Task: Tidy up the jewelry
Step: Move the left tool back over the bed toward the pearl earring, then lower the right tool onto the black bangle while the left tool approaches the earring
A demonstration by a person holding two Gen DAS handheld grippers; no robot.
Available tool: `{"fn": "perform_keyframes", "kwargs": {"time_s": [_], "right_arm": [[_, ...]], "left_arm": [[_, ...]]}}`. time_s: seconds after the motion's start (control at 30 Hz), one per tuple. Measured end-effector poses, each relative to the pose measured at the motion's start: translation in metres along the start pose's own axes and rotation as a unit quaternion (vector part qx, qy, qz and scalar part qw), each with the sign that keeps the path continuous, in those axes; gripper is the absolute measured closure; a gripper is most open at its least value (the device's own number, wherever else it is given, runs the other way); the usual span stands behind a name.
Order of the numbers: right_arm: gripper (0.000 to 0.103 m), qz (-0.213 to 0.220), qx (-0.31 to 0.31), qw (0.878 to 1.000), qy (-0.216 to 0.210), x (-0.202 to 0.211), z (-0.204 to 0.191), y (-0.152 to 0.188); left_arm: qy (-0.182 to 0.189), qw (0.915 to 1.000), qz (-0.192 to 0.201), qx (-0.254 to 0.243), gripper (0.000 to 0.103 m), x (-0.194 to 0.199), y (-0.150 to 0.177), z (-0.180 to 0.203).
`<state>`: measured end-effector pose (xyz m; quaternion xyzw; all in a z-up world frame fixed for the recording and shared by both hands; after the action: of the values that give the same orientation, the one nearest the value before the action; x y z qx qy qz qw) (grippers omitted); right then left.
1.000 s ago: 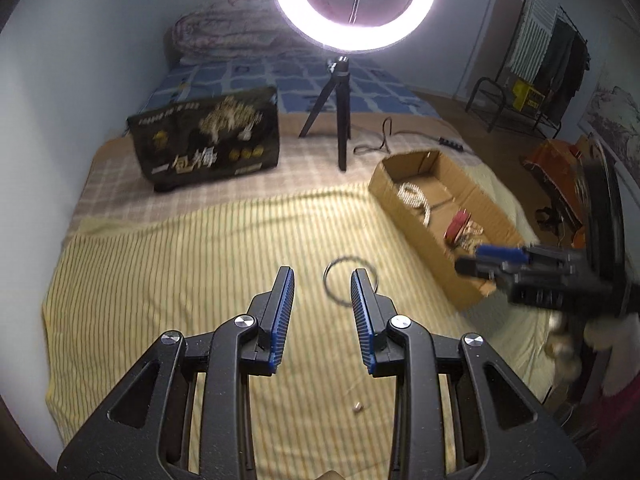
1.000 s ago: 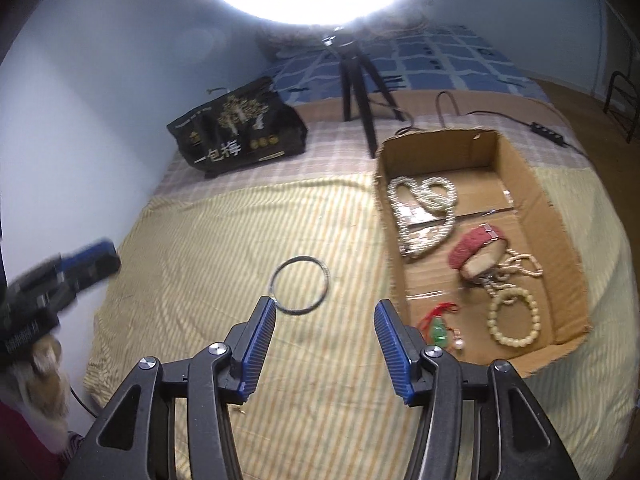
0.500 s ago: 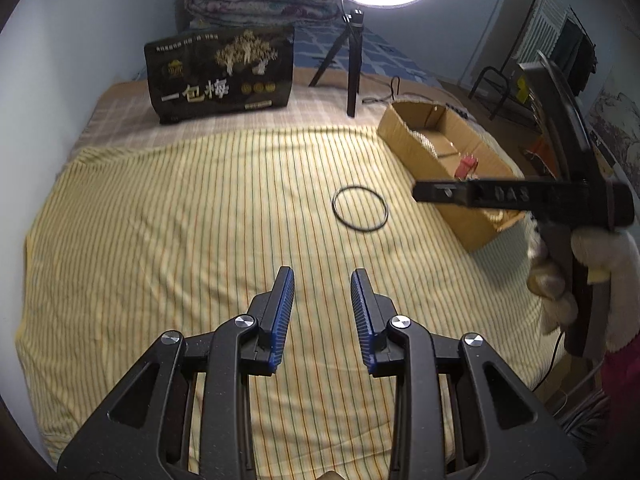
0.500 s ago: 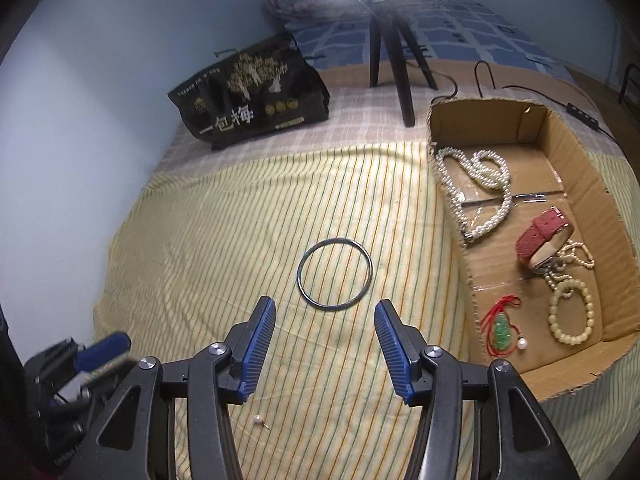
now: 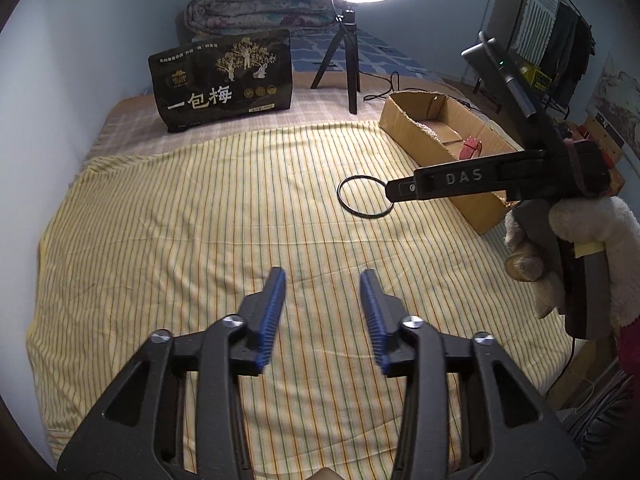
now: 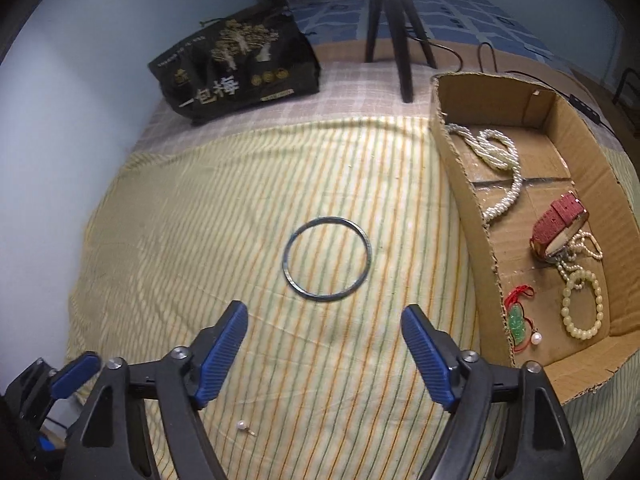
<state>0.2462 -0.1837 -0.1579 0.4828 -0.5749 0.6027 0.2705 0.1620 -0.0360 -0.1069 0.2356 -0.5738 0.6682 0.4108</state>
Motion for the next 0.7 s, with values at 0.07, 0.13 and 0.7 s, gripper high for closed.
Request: {"fn": "perform_keyframes", "kwargs": {"time_s": [0.07,0.13,0.7], "right_arm": [[0.019,0.002,-0.014,1.000,0.007,-0.002,0.004,0.000],[0.019,0.003,-0.024,1.000,0.011,-0.005,0.007,-0.001],[0.017,-0.003,-0.023,1.000,0.004,-0.018,0.001,-0.015]], "left_arm": [[-0.002,1.0000,0.003,-0.004,0.055,0.001,0.000,0.001],[-0.003,0.9999,0.006,-0.010,0.054,0.001,0.000,0.002],[-0.007,0.9999,-0.012,-0.004,0.053,-0.018,0.005,-0.008]]}}
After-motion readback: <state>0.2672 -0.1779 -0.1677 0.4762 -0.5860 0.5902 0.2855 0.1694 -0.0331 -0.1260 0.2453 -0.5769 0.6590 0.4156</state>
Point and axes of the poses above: each gripper's, at about its wrist camera, not at the fingertips, and x roughly against the way its jaws point, z to its right, y to its underside, the point moved 2 cm from there along -x, roughly the way its jaws point, and after that the axes turned 13 degrees about x, right-handed, at the moved point
